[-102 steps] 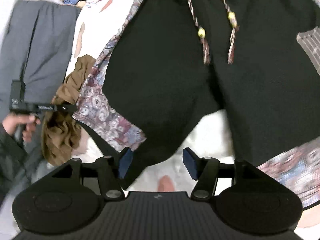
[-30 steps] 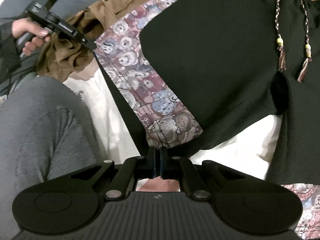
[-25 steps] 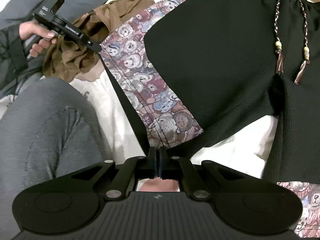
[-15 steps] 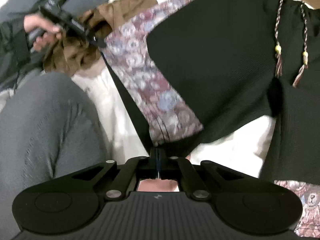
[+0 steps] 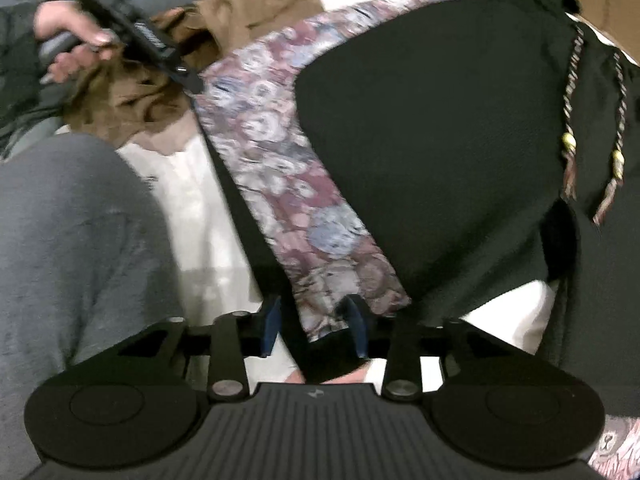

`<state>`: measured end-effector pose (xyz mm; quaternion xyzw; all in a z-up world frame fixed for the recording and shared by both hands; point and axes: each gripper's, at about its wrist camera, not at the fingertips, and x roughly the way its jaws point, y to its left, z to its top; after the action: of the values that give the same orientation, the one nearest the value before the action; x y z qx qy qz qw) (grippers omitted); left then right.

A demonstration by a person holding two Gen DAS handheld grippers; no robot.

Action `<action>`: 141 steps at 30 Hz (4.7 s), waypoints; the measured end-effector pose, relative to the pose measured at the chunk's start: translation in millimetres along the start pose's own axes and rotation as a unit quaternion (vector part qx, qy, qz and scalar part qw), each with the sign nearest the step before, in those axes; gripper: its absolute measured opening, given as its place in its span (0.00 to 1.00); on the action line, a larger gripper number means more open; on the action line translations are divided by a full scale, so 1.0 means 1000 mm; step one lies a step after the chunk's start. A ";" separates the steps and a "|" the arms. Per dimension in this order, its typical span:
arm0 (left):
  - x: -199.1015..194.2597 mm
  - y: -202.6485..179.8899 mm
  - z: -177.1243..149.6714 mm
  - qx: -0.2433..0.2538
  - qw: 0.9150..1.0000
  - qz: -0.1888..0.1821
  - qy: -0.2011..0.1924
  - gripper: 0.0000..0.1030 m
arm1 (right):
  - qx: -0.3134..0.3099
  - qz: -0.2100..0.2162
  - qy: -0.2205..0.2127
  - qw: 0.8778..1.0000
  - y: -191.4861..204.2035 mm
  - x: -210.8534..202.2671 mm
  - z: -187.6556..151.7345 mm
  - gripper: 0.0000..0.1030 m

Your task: Fold clothes

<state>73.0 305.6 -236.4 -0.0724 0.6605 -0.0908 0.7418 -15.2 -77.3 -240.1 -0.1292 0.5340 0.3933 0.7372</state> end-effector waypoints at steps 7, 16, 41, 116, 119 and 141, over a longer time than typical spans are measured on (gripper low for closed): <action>0.003 0.002 0.002 -0.005 1.000 -0.002 0.001 0.36 | -0.024 0.026 -0.006 0.999 -0.001 -0.012 -0.002 0.04; 0.008 0.000 0.002 -0.005 1.000 -0.004 0.003 0.43 | -0.046 0.031 0.030 0.998 0.007 0.001 -0.010 0.03; -0.004 0.010 0.012 0.011 1.000 0.012 0.008 0.07 | 0.110 0.052 -0.038 0.992 -0.064 -0.034 -0.006 0.46; -0.003 0.003 -0.008 -0.009 0.997 0.014 -0.077 0.42 | 0.218 -0.114 -0.083 0.966 -0.115 -0.045 -0.008 0.73; 0.003 0.002 -0.005 -0.009 0.997 0.019 -0.074 0.42 | 0.219 -0.110 -0.086 0.966 -0.113 -0.048 -0.010 0.73; -0.017 -0.004 -0.008 0.002 0.997 -0.009 -0.083 0.08 | 0.222 -0.125 -0.089 0.963 -0.110 -0.047 -0.014 0.72</action>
<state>62.9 305.7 -220.2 -0.0838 0.5960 -0.0922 0.7932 48.5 -178.9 -229.6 0.0074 0.5197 0.1801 0.8351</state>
